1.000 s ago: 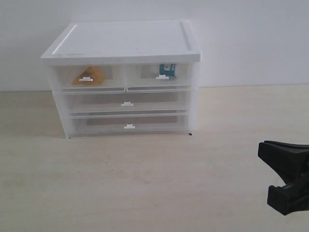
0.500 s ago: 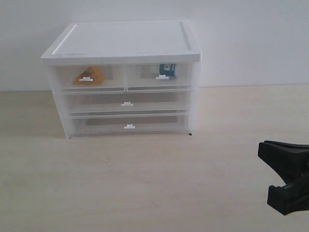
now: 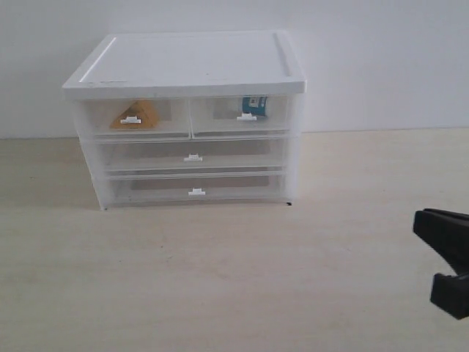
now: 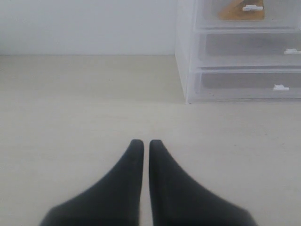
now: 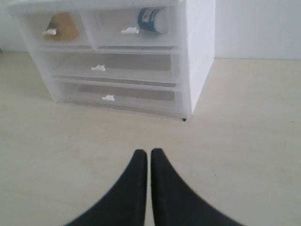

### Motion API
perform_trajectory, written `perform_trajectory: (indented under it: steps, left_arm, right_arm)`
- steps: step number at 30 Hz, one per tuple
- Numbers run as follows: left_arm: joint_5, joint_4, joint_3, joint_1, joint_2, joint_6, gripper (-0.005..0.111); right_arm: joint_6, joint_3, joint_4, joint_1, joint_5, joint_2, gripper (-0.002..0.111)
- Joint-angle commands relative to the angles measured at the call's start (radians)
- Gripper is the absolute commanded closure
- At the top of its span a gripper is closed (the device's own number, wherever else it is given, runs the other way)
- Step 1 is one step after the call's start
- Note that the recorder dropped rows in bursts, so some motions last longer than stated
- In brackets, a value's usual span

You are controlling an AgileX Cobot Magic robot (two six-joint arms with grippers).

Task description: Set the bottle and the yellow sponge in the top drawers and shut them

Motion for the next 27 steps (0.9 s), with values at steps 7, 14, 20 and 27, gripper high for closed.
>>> perform_trajectory:
  steps: [7, 14, 20, 27]
  left_arm:
    - [0.0, 0.005, 0.003, -0.005, -0.003, 0.007, 0.103]
    - [0.0, 0.005, 0.003, -0.005, -0.003, 0.007, 0.103]
    - [0.0, 0.005, 0.003, -0.005, -0.003, 0.007, 0.103]
    - [0.0, 0.005, 0.003, -0.005, -0.003, 0.007, 0.103]
  right_arm:
    - [0.114, -0.002, 0.021, -0.269, 0.417, -0.364, 0.108]
    - [0.081, 0.146, 0.023, -0.322, 0.22, -0.561, 0.108]
    - [0.087, 0.208, 0.017, -0.326, 0.096, -0.675, 0.108]
    - [-0.045, 0.208, 0.013, -0.326, 0.177, -0.675, 0.108]
